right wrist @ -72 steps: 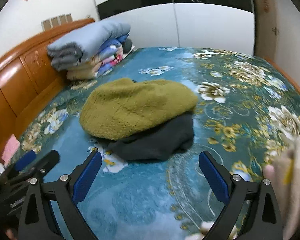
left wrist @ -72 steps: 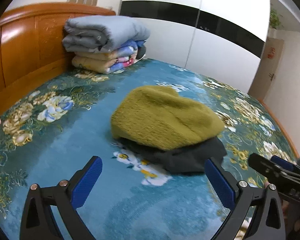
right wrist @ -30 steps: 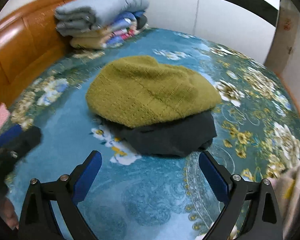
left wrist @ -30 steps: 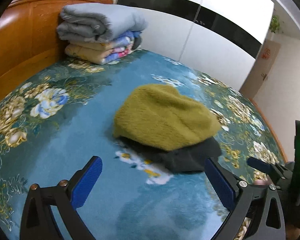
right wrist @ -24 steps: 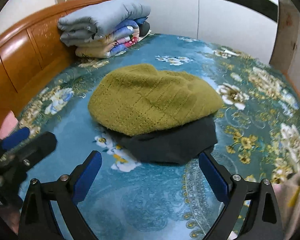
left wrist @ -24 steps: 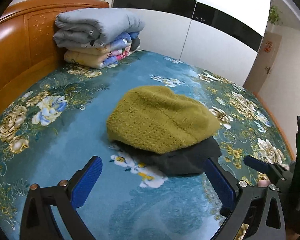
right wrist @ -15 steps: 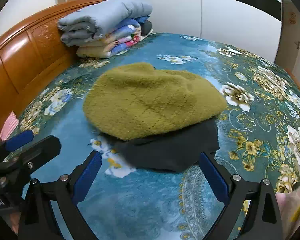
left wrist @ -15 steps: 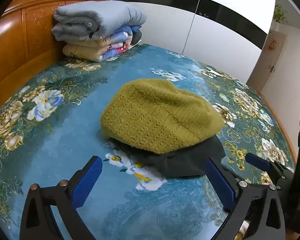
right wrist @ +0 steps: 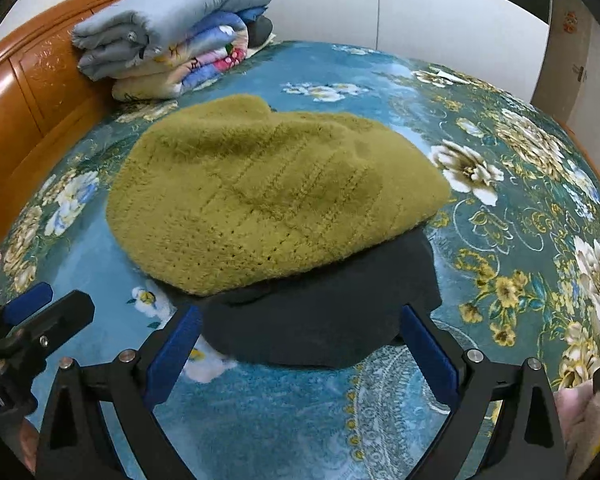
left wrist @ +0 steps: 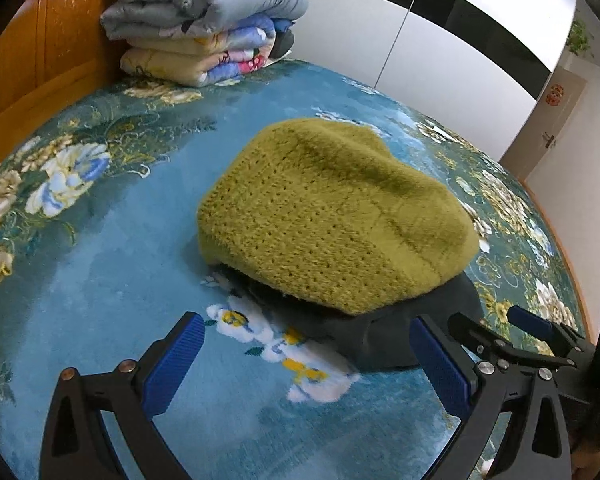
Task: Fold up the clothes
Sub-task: 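Move both grippers toward the olive-green sweater on the pile, then grasp the olive-green sweater with the right gripper and lift it off the pile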
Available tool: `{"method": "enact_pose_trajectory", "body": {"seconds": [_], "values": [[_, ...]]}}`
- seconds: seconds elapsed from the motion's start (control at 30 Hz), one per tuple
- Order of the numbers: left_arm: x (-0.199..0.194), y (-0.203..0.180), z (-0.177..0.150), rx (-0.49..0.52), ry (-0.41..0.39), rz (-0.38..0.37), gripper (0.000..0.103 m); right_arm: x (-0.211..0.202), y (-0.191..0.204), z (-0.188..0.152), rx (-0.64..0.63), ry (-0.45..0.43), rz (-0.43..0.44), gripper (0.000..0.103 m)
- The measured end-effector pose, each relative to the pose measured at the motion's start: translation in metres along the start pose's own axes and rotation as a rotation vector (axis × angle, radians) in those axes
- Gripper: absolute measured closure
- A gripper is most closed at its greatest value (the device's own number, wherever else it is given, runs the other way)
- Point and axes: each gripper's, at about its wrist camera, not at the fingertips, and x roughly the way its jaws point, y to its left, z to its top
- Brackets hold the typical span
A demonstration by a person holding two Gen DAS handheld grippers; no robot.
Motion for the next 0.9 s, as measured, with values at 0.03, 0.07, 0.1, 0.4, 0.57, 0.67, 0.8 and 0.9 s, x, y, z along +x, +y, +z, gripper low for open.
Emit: {"method": "enact_pose_trajectory", "body": {"seconds": [0.03,0.07,0.1,0.4,0.57,0.67,0.8,0.9], "values": [[0.003,0.004,0.001,-0.005,0.002,-0.003,0.000,0.003,0.002,0.000,-0.003,0.006,-0.002,0.004],[0.005,0.007,0.002,-0.009,0.003,-0.006,0.000,0.006,0.004,0.001,-0.006,0.012,-0.003,0.004],[0.008,0.010,0.003,-0.014,0.005,-0.008,0.000,0.009,0.006,0.002,-0.008,0.019,-0.004,0.004],[-0.009,0.066,0.006,-0.021,-0.075,0.089,0.000,0.020,0.058,0.062,-0.069,-0.022,0.081,0.004],[-0.025,0.105,-0.001,-0.044,-0.091,0.148,0.000,0.055,0.126,0.118,-0.146,-0.018,0.095,0.004],[-0.034,0.131,-0.007,-0.084,-0.098,0.185,0.000,0.078,0.158,0.138,-0.194,-0.010,0.036,0.004],[-0.044,0.162,-0.013,-0.161,-0.078,0.190,0.000,0.107,0.181,0.147,-0.232,0.021,-0.096,0.004],[-0.054,0.164,-0.018,-0.168,-0.070,0.173,0.000,0.127,0.194,0.152,-0.258,0.046,-0.190,0.011]]}}
